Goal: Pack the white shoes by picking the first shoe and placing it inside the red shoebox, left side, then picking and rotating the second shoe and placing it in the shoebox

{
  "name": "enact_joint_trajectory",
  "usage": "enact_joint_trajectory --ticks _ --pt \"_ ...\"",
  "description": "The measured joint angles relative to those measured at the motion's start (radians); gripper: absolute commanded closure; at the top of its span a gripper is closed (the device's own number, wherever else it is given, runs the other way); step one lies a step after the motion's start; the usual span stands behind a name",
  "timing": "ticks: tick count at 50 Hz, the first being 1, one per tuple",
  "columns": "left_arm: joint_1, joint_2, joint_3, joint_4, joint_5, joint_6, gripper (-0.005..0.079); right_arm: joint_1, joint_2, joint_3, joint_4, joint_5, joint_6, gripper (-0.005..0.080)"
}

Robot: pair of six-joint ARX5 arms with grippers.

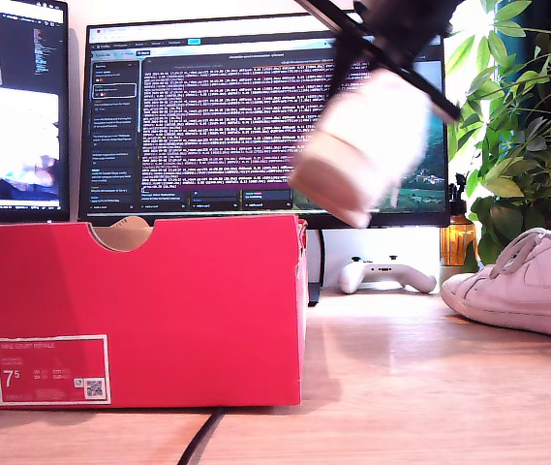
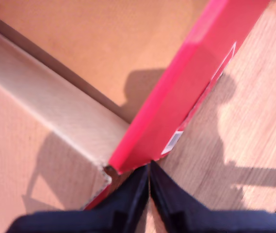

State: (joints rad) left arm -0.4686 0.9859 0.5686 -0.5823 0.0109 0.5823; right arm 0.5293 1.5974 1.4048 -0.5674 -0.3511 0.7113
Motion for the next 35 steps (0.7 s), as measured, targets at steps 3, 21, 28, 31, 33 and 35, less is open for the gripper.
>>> enact_joint_trajectory --ticks 3,21,28,31,33,35 --pt "0.000 0.000 0.000 0.000 0.000 0.000 0.0762 0.040 0.000 0.000 0.058 0.020 0.057 0.0765" --pt "0.000 0.000 0.000 0.018 0.003 0.000 0.0762 0.245 0.068 0.000 0.293 0.141 0.263 0.0765" --pt "0.000 0.000 0.000 0.018 0.003 0.000 0.0762 0.252 0.148 0.000 0.350 0.172 0.289 0.0765" --pt "0.000 0.000 0.000 0.018 0.003 0.000 0.0762 0.257 0.183 0.000 0.376 0.187 0.293 0.0765" --pt "0.000 0.000 0.000 0.017 0.004 0.000 0.0762 0.256 0.203 0.000 0.391 0.196 0.294 0.0765" --pt "0.000 0.000 0.000 0.018 0.004 0.000 0.0762 0.257 0.219 0.000 0.402 0.203 0.294 0.0765"
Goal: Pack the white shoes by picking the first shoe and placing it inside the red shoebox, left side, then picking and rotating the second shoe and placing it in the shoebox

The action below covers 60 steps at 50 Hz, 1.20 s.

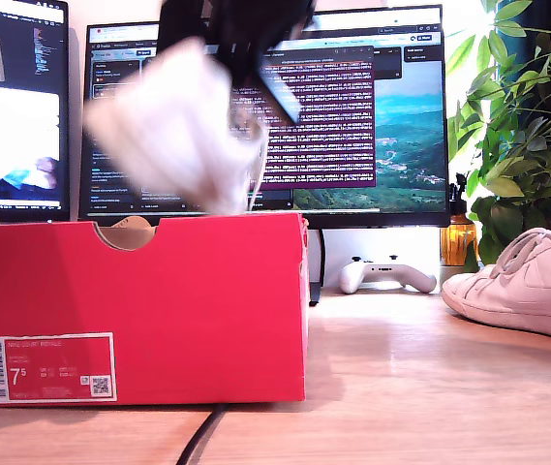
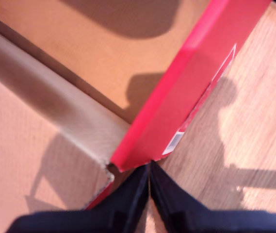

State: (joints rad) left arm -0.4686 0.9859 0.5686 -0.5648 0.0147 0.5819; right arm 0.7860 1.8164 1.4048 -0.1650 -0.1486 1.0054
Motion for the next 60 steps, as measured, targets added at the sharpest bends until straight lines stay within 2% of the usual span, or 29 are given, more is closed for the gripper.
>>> enact_joint_trajectory --ticks 17,38,41,47,49,60 --pt "-0.011 0.000 0.000 -0.001 0.001 0.000 0.0762 0.011 0.073 0.000 0.090 0.001 -0.001 0.0765" --pt "-0.015 0.000 0.000 -0.002 0.002 0.000 0.0762 0.028 0.163 0.000 0.055 0.027 -0.049 0.0763" --pt "-0.015 0.000 0.000 -0.003 0.002 0.000 0.0762 0.028 0.163 0.000 0.049 0.026 -0.057 0.0724" --pt "-0.015 0.000 0.000 -0.006 0.002 0.000 0.0762 0.029 0.163 0.000 0.069 0.026 -0.060 0.0521" --pt "-0.015 0.000 0.000 -0.008 0.002 0.000 0.0762 0.033 0.163 0.000 0.084 0.026 -0.060 0.0482" --pt "-0.015 0.000 0.000 -0.010 0.000 0.000 0.0762 0.034 0.163 0.011 0.122 0.002 -0.061 0.0466"
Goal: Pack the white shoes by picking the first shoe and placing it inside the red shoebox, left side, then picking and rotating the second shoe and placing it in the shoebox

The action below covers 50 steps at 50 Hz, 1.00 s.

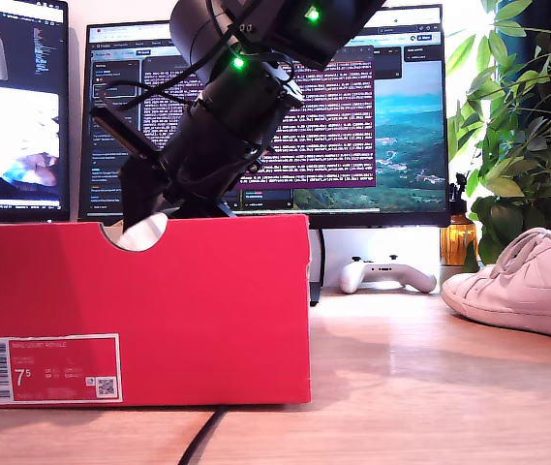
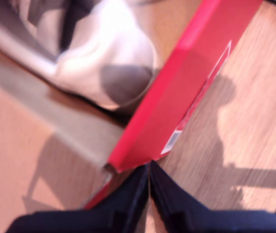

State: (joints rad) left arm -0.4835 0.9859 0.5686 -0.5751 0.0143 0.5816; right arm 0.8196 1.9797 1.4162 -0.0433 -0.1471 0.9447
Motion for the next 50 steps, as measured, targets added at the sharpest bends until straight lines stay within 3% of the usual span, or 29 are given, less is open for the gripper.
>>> enact_joint_trajectory --ticks 8,19,34,38,50 --pt "0.000 0.000 0.000 -0.002 0.000 -0.026 0.0761 0.000 0.000 0.011 -0.024 -0.005 -0.012 0.0466" --pt "0.000 0.000 0.000 -0.003 0.002 -0.026 0.0761 -0.042 -0.003 0.131 -0.221 -0.038 -0.082 0.0466" --pt "0.000 0.000 0.000 -0.003 0.002 -0.026 0.0761 -0.232 -0.055 0.321 -0.475 -0.273 -0.107 0.0466" --pt "0.000 0.000 0.000 -0.004 0.002 -0.026 0.0761 -0.285 -0.071 0.349 -0.552 -0.242 -0.106 0.0458" --pt "0.000 0.000 0.000 -0.004 0.002 -0.026 0.0761 -0.353 -0.086 0.352 -0.887 0.048 -0.003 0.0449"
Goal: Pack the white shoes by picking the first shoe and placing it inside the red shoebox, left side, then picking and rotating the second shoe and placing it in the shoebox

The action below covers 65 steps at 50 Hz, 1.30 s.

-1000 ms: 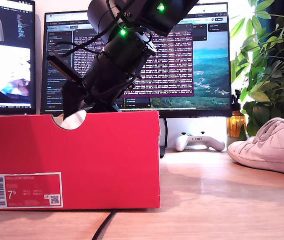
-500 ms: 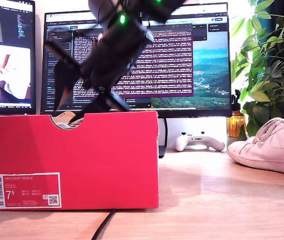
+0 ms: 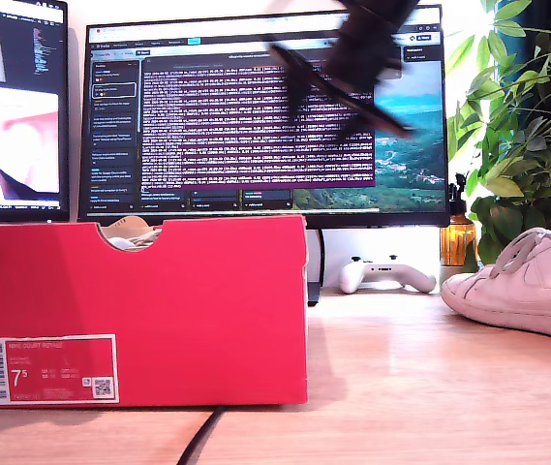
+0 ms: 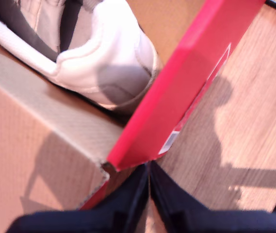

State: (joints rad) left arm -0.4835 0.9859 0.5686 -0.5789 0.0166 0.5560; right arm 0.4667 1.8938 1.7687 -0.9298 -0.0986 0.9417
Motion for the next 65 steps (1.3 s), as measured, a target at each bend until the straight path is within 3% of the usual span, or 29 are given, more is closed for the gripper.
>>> enact_joint_trajectory --ticks 13,26,32,39,54,65 --pt "0.000 0.000 0.000 0.000 0.000 0.000 0.0761 -0.024 0.000 0.000 -0.227 0.236 0.088 0.0451" --pt "0.000 0.000 0.000 0.000 0.000 0.000 0.0761 -0.068 -0.006 -0.001 -0.428 0.361 0.210 0.0445" --pt "0.000 0.000 0.000 0.000 0.000 0.000 0.0761 -0.094 -0.040 -0.009 -0.426 0.380 0.215 0.0435" --pt "0.000 0.000 0.000 0.000 0.000 0.000 0.0761 -0.122 -0.153 -0.072 -0.430 0.417 0.233 0.0316" --pt "0.000 0.000 0.000 0.000 0.000 0.000 0.0761 -0.206 -0.363 -0.272 -0.432 0.422 0.263 0.0169" --pt "0.000 0.000 0.000 0.000 0.000 0.000 0.0761 -0.238 -0.364 -0.441 -0.428 0.396 0.315 0.0157"
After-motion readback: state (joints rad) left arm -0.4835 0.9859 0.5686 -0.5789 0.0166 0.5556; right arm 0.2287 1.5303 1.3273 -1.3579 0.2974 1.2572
